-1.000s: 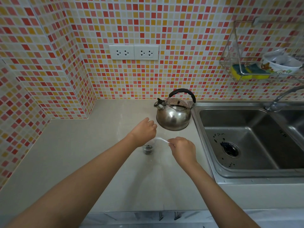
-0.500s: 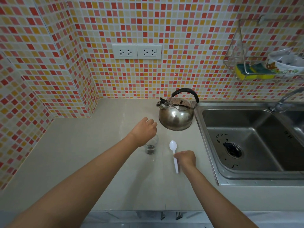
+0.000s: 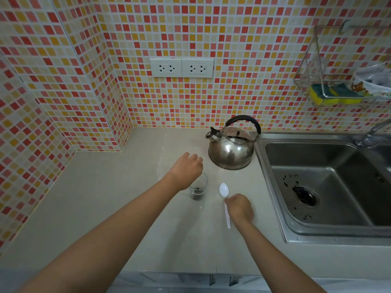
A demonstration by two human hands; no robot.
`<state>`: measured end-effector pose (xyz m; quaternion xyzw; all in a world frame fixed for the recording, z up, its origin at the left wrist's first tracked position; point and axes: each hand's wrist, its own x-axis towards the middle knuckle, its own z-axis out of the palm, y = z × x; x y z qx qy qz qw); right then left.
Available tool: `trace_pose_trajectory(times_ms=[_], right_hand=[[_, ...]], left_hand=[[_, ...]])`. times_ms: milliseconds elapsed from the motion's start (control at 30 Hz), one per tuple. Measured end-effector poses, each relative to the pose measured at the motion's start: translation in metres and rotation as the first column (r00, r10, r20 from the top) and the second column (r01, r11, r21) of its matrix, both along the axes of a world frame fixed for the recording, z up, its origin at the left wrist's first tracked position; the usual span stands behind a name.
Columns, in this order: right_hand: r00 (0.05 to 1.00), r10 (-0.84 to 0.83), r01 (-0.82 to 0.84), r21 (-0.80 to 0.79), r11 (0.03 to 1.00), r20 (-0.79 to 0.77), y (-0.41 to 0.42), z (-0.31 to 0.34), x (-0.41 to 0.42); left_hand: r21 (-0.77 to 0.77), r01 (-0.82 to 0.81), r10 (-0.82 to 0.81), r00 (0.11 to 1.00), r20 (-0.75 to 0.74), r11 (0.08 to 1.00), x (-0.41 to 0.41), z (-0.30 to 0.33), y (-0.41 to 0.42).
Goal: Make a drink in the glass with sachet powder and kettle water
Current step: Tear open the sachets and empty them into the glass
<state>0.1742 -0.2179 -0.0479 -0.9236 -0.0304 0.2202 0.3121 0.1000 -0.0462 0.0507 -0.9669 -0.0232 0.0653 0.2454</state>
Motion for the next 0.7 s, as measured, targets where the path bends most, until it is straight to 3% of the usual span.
trace_pose_trajectory(times_ms=[100, 167, 267, 333, 500, 633, 700], right_hand=[[0.989, -0.011, -0.001, 0.083, 0.997, 0.150, 0.004, 0.011, 0.000], [0.978, 0.014, -0.064, 0.235, 0.970, 0.210, 0.012, 0.026, 0.001], [0.977, 0.097, -0.171, 0.416, 0.893, 0.191, 0.030, 0.058, 0.003], [0.971, 0.183, -0.235, 0.490, 0.840, 0.153, 0.042, 0.077, 0.003], [0.955, 0.264, -0.296, 0.535, 0.792, 0.137, 0.061, 0.097, 0.010], [0.931, 0.307, -0.365, 0.474, 0.801, 0.199, 0.064, 0.101, 0.020], [0.911, 0.333, -0.409, 0.436, 0.801, 0.242, 0.063, 0.103, 0.023]], left_hand=[[-0.143, -0.091, 0.104, 0.991, 0.083, 0.986, 0.002, -0.006, 0.005], [-0.344, -0.195, 0.257, 0.956, 0.144, 0.918, 0.002, -0.008, 0.006], [-0.687, -0.237, 0.498, 0.842, 0.208, 0.687, -0.001, -0.007, 0.003], [-0.812, -0.190, 0.598, 0.769, 0.227, 0.552, -0.004, -0.006, -0.002], [-0.953, -0.066, 0.744, 0.641, 0.187, 0.297, -0.008, -0.002, -0.007], [-0.995, 0.095, 0.809, 0.588, 0.022, -0.042, -0.012, -0.002, 0.001], [-0.979, 0.147, 0.798, 0.603, -0.024, -0.141, -0.014, -0.002, 0.008]])
